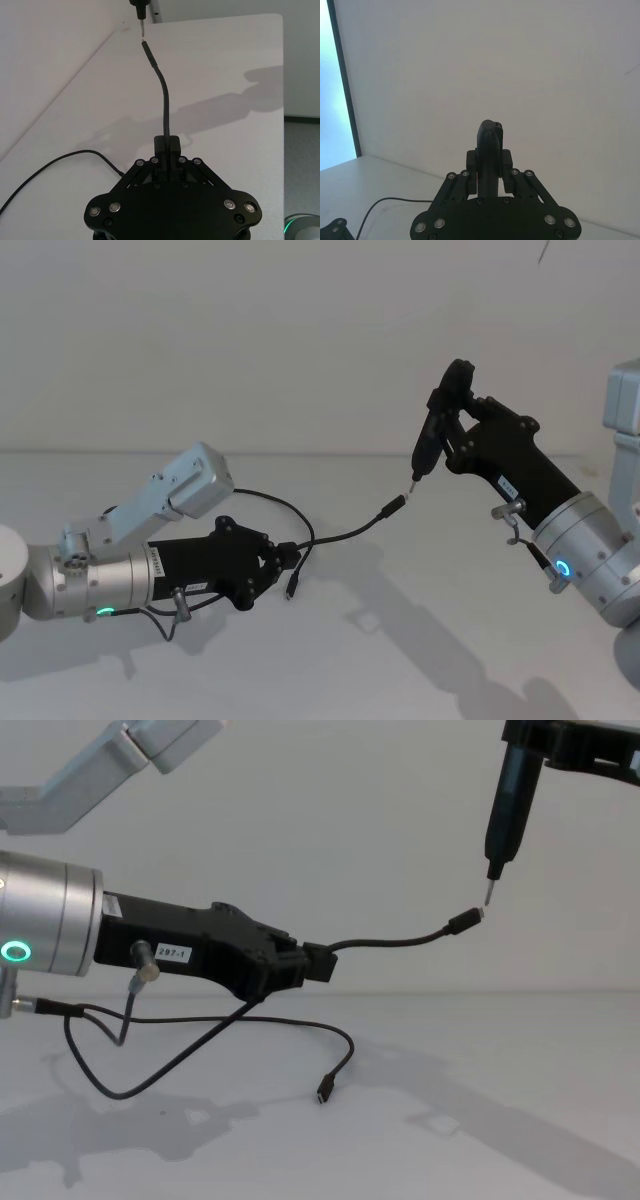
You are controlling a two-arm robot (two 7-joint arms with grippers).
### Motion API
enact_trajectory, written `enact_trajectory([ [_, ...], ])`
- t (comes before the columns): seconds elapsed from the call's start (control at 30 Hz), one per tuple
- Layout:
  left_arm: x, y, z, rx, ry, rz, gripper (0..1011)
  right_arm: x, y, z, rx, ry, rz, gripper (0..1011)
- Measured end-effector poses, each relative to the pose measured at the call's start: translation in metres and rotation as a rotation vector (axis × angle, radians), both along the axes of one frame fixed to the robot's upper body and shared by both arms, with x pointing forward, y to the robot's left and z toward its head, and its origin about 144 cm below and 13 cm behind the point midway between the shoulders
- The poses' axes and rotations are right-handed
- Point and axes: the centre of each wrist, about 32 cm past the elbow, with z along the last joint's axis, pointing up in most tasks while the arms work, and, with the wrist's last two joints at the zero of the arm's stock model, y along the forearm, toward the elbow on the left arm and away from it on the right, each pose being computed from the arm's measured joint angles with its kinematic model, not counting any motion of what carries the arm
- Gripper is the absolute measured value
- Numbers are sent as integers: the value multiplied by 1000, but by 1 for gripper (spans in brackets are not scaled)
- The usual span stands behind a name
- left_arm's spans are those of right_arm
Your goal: Pick up the data cable with the one hand.
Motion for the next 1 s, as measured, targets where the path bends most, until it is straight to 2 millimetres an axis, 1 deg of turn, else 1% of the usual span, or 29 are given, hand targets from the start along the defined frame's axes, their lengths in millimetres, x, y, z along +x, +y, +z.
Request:
enact_trajectory([
  [0.43, 0, 0, 0, -1, -1, 0, 35, 5, -1, -2, 1, 7, -4, 279],
  [1.0, 0, 0, 0, 0, -1, 0, 35, 5, 0, -2, 9, 20, 2, 279],
])
